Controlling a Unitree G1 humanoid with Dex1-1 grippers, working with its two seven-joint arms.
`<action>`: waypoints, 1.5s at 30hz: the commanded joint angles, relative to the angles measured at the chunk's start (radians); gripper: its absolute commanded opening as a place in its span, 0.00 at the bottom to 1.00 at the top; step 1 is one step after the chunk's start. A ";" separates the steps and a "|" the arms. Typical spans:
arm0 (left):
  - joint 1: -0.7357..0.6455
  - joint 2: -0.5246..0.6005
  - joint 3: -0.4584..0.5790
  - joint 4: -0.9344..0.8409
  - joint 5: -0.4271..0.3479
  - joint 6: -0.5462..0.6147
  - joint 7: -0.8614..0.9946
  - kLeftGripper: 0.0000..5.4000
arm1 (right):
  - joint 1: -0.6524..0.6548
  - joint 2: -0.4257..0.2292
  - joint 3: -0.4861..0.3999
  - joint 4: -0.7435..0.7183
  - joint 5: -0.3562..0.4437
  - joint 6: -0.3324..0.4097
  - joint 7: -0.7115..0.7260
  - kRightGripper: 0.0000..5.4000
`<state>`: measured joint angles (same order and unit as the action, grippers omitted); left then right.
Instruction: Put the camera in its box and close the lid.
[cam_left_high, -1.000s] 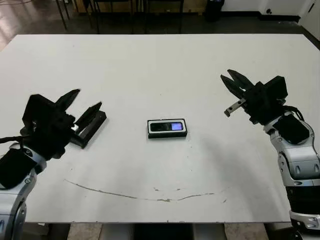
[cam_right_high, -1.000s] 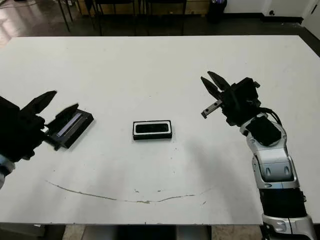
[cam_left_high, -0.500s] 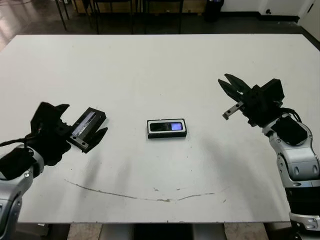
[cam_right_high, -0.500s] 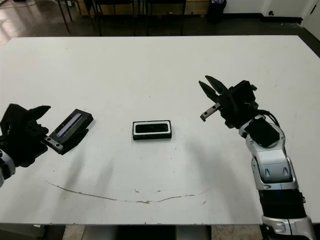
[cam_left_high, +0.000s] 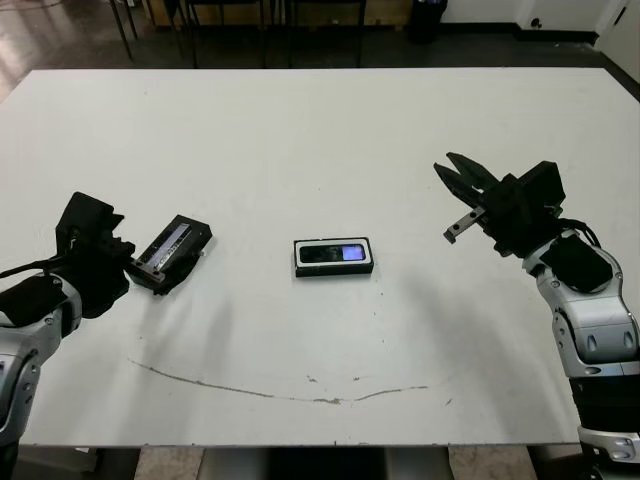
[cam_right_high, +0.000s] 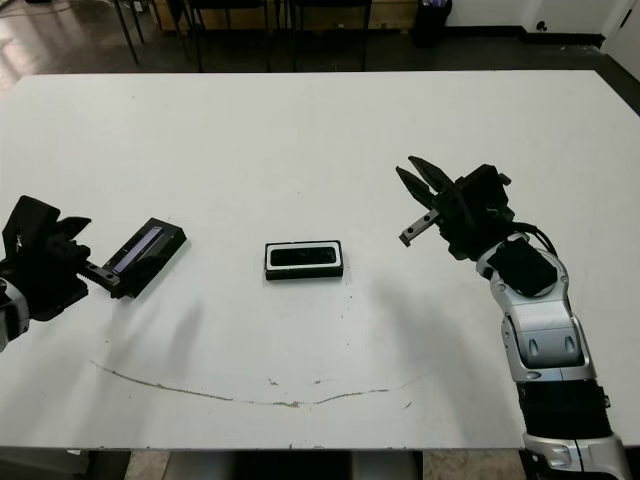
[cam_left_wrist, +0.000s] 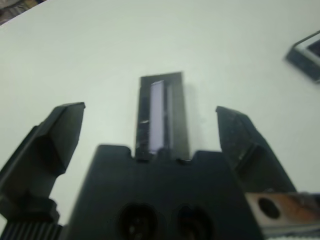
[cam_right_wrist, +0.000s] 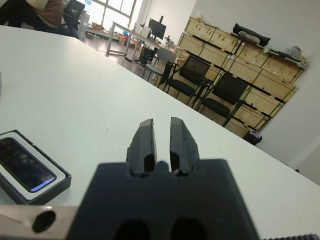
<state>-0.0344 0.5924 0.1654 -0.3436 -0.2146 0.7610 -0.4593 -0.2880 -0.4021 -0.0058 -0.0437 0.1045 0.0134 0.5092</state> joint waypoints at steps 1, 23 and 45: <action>0.014 0.024 -0.023 0.065 0.030 -0.035 -0.010 1.00 | 0.024 -0.010 -0.002 0.014 0.002 -0.004 0.012 0.00; 0.087 -0.022 -0.032 0.107 -0.018 -0.114 -0.063 1.00 | 0.025 -0.022 -0.013 0.031 -0.002 -0.025 0.024 0.00; 0.082 -0.043 -0.075 0.204 0.029 -0.180 -0.044 0.93 | 0.024 -0.042 -0.031 0.055 0.018 -0.041 0.047 0.00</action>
<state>0.0339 0.5442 0.1114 -0.1710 -0.1813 0.5584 -0.4784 -0.2828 -0.4315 -0.0324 -0.0013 0.1183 -0.0311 0.5478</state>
